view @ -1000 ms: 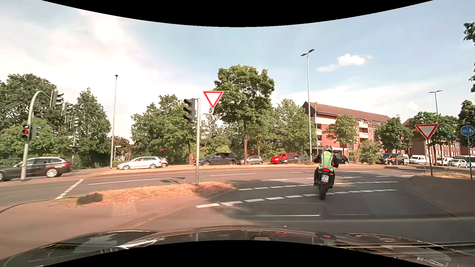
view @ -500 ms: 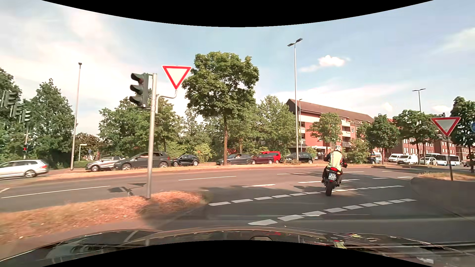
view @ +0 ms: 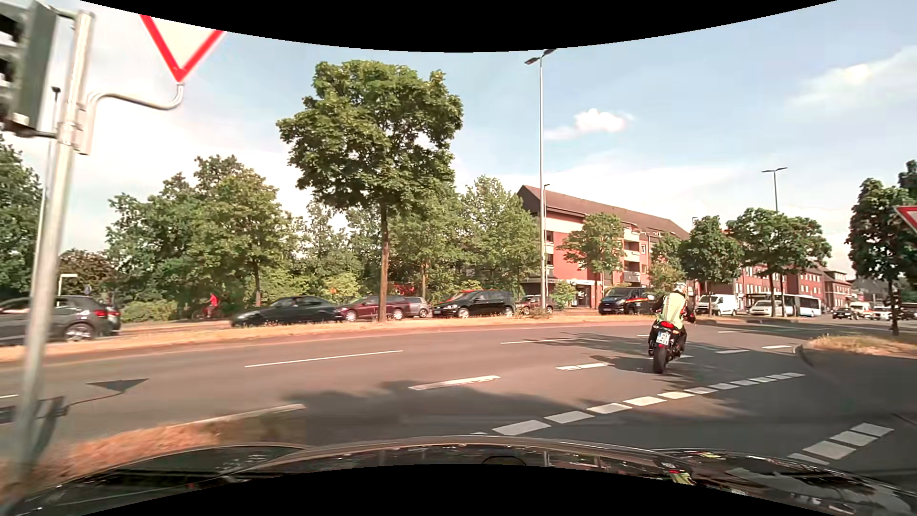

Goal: Follow the waypoints while adhering to traffic rules and regulations

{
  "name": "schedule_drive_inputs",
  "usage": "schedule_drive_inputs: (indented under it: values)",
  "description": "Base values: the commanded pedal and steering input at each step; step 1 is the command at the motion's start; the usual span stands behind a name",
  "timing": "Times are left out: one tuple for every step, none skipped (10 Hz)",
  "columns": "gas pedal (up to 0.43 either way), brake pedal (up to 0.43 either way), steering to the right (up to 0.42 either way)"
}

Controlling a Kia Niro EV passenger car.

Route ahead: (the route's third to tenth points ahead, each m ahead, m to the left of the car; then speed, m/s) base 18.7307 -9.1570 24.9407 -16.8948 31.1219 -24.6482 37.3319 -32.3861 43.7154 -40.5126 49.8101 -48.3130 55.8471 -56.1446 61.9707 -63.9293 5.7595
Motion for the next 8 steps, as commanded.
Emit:
schedule_drive_inputs:
  values:
    - [0.197,0.0,0.157]
    - [0.197,0.0,0.162]
    - [0.197,0.0,0.168]
    - [0.197,0.0,0.172]
    - [0.197,0.0,0.176]
    - [0.197,0.0,0.183]
    - [0.197,0.0,0.195]
    - [0.197,0.0,0.205]
